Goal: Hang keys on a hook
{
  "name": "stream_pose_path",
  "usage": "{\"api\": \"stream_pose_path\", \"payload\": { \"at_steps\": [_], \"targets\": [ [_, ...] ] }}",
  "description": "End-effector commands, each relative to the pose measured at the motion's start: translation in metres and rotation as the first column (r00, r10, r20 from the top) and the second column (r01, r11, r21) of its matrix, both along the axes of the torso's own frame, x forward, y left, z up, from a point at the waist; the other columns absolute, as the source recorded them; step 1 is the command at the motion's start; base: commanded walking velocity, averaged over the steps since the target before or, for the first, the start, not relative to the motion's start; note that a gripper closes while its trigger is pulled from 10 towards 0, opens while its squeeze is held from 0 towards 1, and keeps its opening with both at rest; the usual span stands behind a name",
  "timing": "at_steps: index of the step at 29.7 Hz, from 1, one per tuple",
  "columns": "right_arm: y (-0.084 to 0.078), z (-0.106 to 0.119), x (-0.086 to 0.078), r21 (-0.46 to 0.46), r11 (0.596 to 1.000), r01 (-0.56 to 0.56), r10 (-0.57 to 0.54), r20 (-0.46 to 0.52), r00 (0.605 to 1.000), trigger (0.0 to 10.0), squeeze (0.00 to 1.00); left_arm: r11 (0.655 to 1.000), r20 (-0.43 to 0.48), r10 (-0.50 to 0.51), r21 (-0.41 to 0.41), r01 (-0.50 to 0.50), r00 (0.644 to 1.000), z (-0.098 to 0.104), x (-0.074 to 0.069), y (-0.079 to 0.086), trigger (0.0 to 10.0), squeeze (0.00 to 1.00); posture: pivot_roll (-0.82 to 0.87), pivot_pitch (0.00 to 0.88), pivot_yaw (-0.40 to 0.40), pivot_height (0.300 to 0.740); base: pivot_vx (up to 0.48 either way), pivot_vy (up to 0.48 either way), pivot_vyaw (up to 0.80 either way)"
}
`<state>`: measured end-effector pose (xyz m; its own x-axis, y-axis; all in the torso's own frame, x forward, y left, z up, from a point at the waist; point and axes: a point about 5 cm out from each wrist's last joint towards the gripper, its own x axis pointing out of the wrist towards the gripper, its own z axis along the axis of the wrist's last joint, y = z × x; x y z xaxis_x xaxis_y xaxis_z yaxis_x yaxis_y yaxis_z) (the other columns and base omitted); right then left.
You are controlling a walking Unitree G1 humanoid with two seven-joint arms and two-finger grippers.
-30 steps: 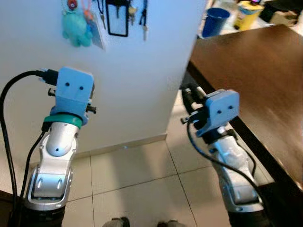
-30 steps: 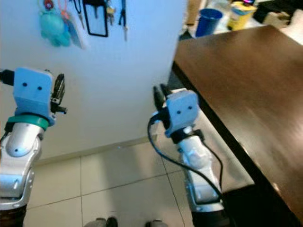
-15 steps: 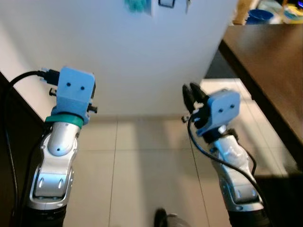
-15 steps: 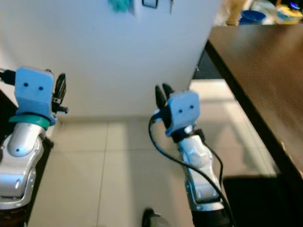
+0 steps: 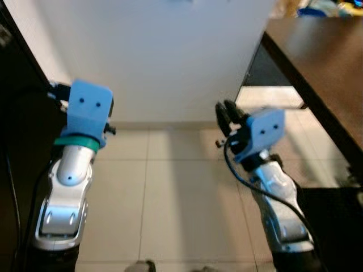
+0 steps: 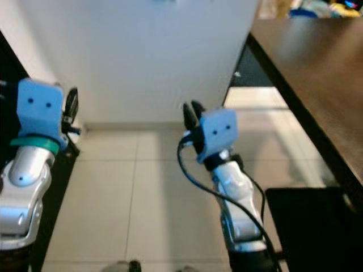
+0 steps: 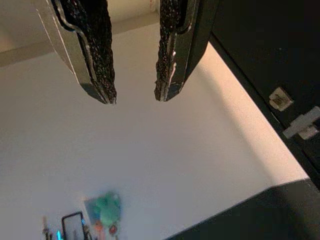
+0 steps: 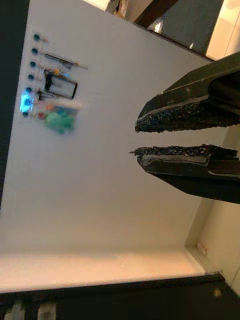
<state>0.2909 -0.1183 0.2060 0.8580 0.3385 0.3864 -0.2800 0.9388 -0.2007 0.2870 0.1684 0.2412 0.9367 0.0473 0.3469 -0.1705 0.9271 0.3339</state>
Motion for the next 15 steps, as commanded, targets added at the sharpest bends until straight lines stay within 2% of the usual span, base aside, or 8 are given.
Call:
{"api": "stream_pose_path", "payload": {
  "at_steps": [1, 15],
  "targets": [
    [0.0034, -0.0015, -0.0009, 0.006, 1.0, -0.015, 0.015, -0.006, 1.0, 10.0, 0.0, 1.0, -0.002, 0.007, 0.006, -0.007, 1.0, -0.001, -0.0009, 0.0011, 10.0, 0.0, 0.07, 0.048, 0.076, 0.74, 0.0, 0.0, 0.0],
    [0.0054, -0.0028, -0.0006, 0.001, 1.0, -0.029, 0.029, -0.006, 1.0, 10.0, 0.0, 1.0, -0.005, 0.01, 0.009, -0.01, 1.0, -0.0028, -0.0006, 0.0011, 10.0, 0.0, 0.07, 0.032, 0.076, 0.74, 0.0, 0.0, 0.0]
  ]
}}
